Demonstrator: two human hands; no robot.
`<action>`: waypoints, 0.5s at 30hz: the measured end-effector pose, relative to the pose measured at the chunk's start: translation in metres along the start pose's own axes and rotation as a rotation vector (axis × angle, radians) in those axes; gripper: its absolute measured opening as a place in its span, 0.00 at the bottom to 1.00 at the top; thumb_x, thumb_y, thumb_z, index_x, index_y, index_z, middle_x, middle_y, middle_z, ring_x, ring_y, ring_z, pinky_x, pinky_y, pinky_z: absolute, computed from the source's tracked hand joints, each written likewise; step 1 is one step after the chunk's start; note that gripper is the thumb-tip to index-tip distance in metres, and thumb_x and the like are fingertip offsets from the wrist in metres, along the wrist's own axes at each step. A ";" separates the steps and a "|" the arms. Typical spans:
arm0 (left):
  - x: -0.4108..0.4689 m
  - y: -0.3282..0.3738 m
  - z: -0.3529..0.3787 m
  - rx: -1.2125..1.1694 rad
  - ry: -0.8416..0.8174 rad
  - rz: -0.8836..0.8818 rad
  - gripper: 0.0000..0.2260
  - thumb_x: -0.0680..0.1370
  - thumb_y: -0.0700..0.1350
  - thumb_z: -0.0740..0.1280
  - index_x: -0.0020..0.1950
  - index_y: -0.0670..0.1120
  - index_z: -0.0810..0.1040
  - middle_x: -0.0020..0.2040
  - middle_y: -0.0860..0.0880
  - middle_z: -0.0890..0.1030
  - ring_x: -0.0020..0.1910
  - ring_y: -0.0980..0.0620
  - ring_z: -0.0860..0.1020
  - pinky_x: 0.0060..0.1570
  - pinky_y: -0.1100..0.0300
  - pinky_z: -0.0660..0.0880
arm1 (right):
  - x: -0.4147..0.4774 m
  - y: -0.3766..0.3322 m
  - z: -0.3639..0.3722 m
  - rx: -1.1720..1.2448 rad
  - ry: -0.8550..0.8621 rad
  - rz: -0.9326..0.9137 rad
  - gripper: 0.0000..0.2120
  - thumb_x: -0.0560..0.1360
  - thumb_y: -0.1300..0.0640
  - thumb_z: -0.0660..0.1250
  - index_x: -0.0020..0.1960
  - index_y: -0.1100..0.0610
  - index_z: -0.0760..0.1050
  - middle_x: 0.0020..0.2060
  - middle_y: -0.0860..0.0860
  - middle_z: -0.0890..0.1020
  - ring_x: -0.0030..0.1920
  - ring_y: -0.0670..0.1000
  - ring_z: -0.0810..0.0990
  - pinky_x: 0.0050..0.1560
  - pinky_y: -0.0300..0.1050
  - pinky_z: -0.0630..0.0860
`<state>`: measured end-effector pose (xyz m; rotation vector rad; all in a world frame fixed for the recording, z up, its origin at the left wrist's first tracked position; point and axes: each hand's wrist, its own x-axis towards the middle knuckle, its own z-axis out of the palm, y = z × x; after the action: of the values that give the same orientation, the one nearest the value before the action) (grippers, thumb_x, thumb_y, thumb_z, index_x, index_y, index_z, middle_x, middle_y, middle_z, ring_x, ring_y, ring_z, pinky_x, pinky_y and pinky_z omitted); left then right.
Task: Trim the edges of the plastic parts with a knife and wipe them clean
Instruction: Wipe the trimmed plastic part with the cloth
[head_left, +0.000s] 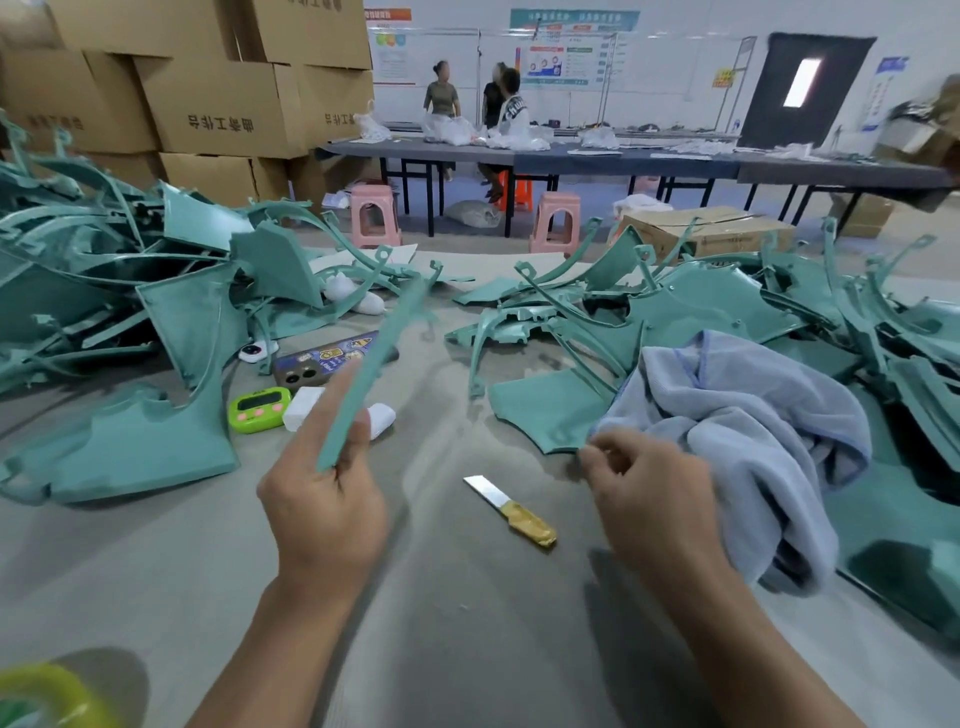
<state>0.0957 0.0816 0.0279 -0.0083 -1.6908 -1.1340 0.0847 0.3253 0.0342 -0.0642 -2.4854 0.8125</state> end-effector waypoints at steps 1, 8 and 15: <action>0.002 -0.001 -0.002 0.002 0.039 0.015 0.18 0.83 0.50 0.63 0.64 0.38 0.81 0.54 0.46 0.86 0.49 0.70 0.78 0.52 0.79 0.66 | 0.004 0.005 -0.006 -0.076 0.127 -0.076 0.06 0.75 0.47 0.70 0.47 0.47 0.83 0.35 0.44 0.82 0.42 0.49 0.77 0.43 0.46 0.70; 0.006 0.005 0.014 -0.398 0.021 -0.387 0.09 0.80 0.47 0.67 0.48 0.58 0.86 0.47 0.62 0.86 0.49 0.59 0.84 0.49 0.57 0.82 | 0.028 0.027 -0.020 -0.722 -0.263 0.101 0.14 0.78 0.51 0.60 0.63 0.44 0.74 0.58 0.48 0.81 0.64 0.55 0.73 0.62 0.53 0.61; -0.006 -0.008 0.038 -0.592 -0.074 -0.987 0.13 0.78 0.27 0.63 0.48 0.43 0.82 0.43 0.50 0.87 0.40 0.50 0.86 0.38 0.56 0.84 | 0.019 0.003 -0.038 0.057 0.397 -0.102 0.10 0.80 0.55 0.61 0.44 0.49 0.80 0.40 0.44 0.79 0.45 0.48 0.72 0.53 0.49 0.68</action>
<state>0.0664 0.1064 0.0181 0.4582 -1.3457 -2.3573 0.0861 0.3524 0.0674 -0.0707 -2.0745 0.7457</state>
